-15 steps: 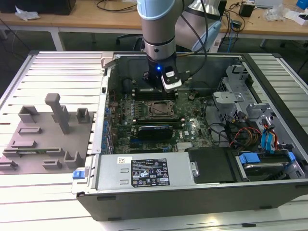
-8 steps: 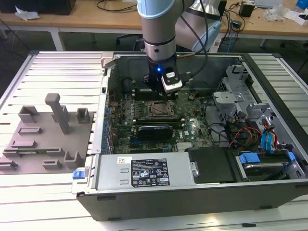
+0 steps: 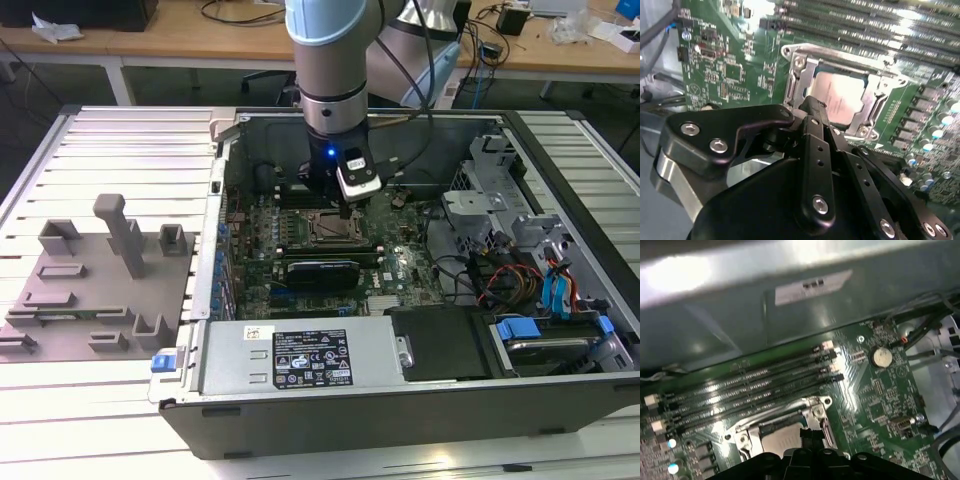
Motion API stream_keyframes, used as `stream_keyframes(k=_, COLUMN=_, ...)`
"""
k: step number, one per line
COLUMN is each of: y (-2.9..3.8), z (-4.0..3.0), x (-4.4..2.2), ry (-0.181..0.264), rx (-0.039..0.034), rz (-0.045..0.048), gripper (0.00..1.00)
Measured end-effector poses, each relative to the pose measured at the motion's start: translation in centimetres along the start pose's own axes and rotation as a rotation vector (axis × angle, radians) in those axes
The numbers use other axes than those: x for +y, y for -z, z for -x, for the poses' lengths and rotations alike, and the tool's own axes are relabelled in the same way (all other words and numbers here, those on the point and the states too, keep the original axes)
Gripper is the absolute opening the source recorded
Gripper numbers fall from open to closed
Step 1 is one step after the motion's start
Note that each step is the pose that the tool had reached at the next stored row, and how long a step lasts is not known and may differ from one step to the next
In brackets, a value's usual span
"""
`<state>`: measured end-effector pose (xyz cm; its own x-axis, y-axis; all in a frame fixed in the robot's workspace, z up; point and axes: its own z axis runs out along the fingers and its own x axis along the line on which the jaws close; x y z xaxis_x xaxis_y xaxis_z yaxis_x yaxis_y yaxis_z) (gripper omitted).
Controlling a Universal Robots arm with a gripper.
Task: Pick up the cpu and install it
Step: 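Install the first cpu locking lever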
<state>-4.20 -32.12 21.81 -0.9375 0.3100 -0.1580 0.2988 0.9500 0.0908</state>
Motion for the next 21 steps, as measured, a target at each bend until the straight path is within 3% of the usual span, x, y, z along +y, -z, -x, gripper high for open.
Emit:
stream_keyframes(k=4, y=0.01, z=0.10, x=-0.30, ry=0.001, rx=-0.0019, rz=-0.0098, gripper=0.11)
stream_keyframes(k=5, y=-0.01, z=0.11, x=-0.29, ry=0.002, rx=0.0010, rz=-0.0111, gripper=0.11)
stream_keyframes(k=9, y=-0.10, z=0.31, x=-0.23, ry=0.000, rx=0.0741, rz=-0.0444, gripper=0.11)
stream_keyframes(k=10, y=-0.13, z=0.38, x=-0.21, ry=0.000, rx=0.1026, rz=-0.0589, gripper=0.11)
stream_keyframes(k=15, y=-0.13, z=0.39, x=-0.20, ry=0.012, rx=0.1101, rz=-0.0603, gripper=0.11)
stream_keyframes(k=16, y=-0.14, z=0.39, x=-0.20, ry=0.029, rx=0.1110, rz=-0.0585, gripper=0.11)
stream_keyframes(k=20, y=-0.16, z=0.39, x=-0.21, ry=0.164, rx=0.1188, rz=-0.0452, gripper=0.11)
stream_keyframes(k=21, y=-0.13, z=0.39, x=-0.21, ry=0.170, rx=0.1192, rz=-0.0450, gripper=0.11)
